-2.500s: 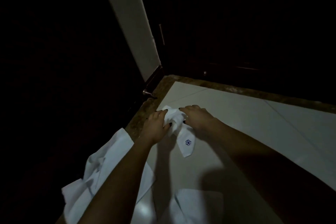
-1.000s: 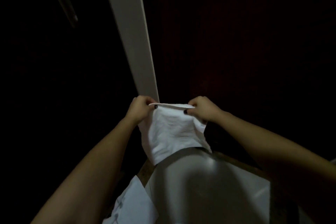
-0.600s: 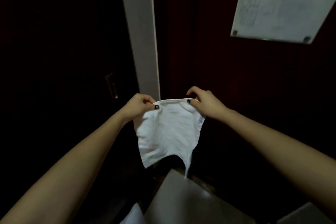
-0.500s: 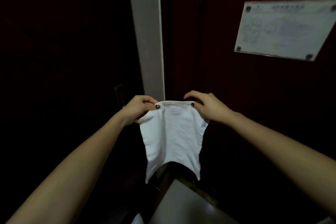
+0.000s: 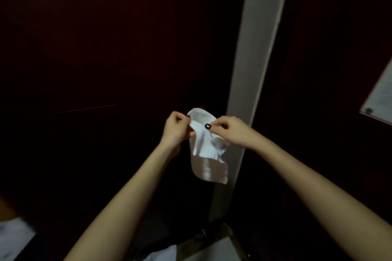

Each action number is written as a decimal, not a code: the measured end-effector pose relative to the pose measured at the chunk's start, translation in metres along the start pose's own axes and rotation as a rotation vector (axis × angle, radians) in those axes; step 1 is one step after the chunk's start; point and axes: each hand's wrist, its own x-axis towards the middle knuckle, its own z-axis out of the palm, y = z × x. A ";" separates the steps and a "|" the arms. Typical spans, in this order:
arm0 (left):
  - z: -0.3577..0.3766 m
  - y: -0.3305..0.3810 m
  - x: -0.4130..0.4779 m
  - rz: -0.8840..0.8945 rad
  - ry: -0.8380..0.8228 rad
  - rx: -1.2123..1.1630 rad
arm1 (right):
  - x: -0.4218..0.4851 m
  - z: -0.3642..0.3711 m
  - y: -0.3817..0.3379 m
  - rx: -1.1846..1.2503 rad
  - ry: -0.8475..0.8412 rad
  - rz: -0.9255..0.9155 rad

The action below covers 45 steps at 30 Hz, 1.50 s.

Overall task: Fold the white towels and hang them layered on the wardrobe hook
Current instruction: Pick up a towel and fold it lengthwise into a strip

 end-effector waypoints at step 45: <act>-0.673 0.140 -0.468 0.026 0.856 0.834 | -0.054 0.457 -0.622 0.126 -0.896 -0.972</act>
